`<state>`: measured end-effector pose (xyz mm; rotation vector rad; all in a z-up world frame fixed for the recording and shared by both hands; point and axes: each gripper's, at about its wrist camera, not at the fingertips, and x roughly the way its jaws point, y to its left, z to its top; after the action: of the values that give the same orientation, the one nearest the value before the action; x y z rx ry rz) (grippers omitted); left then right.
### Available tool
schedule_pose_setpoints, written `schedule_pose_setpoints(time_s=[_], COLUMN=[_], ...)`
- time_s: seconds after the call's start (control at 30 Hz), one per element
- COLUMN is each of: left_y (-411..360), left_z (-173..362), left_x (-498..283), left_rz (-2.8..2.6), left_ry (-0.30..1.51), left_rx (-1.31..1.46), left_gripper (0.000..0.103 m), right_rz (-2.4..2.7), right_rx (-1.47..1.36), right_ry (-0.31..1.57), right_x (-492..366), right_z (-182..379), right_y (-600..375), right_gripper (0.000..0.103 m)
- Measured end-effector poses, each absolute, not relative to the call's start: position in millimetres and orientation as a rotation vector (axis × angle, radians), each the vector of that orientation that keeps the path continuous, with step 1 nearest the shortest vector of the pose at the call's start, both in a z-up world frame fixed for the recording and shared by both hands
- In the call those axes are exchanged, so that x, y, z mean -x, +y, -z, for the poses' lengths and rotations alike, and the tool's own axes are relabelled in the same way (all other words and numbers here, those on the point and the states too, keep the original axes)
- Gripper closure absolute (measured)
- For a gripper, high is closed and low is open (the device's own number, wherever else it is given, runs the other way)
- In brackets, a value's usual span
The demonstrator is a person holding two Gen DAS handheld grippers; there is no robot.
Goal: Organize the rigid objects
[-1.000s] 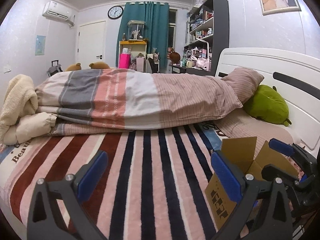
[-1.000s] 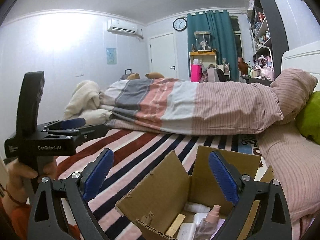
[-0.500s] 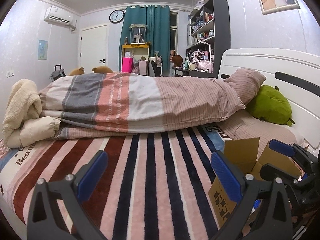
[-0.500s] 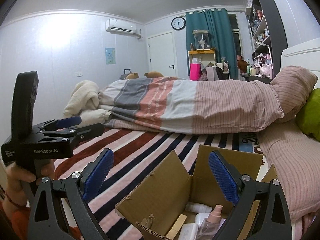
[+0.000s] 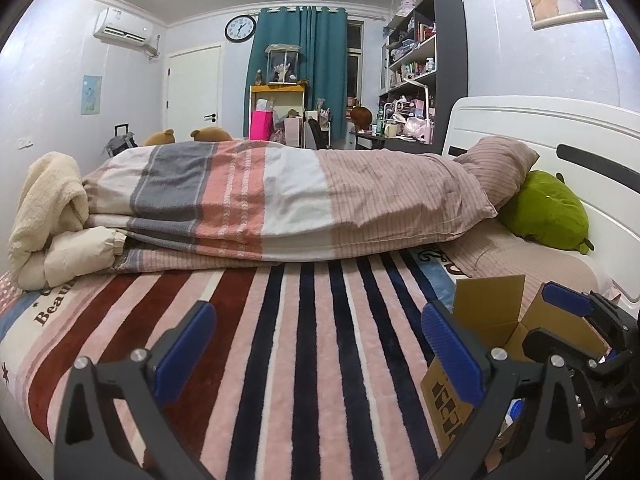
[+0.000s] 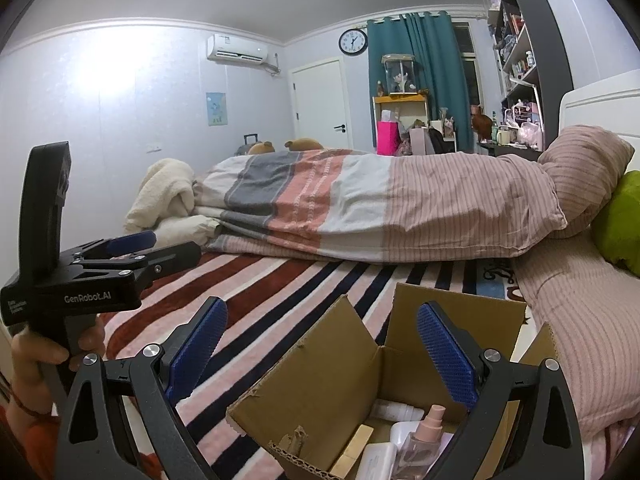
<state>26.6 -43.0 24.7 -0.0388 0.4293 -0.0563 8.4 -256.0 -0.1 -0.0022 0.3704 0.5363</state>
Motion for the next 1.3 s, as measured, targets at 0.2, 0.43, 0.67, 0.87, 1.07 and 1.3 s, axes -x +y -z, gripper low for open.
schedule_pose_setpoints(time_s=[0.2,0.43,0.67,0.87,1.07,1.3], left_y=[-42.2,-42.3,-42.0,-41.9,-38.7,-39.2], left_z=[-23.2,-23.0,-21.3,-21.5,-18.2,-16.0], left_x=[-28.0,-28.0,-28.5,-28.8,-30.0,-30.4], left_rz=[0.052,0.053,0.050,0.050,0.050,0.059], left_ry=[0.435,0.434,0.433,0.435,0.445,0.456], left_rx=[0.041,0.040,0.039,0.039,0.042,0.041], left_gripper=[0.001,0.001,0.001,0.001,0.001,0.001], right_rz=[-0.534,-0.532,-0.532,-0.530,-0.514,-0.496], right_rx=[0.001,0.001,0.000,0.000,-0.004,-0.010], right_ry=[0.374,0.379,0.384,0.389,0.410,0.440], right_x=[-8.9,-9.5,-11.3,-12.6,-13.7,-16.8], right_z=[0.4,0.3,-0.1,0.3,4.6,8.2], right_y=[-255.7,-254.5,-252.8,-254.3,-249.2,-248.1], right_gripper=[0.007,0.007,0.007,0.007,0.007,0.007])
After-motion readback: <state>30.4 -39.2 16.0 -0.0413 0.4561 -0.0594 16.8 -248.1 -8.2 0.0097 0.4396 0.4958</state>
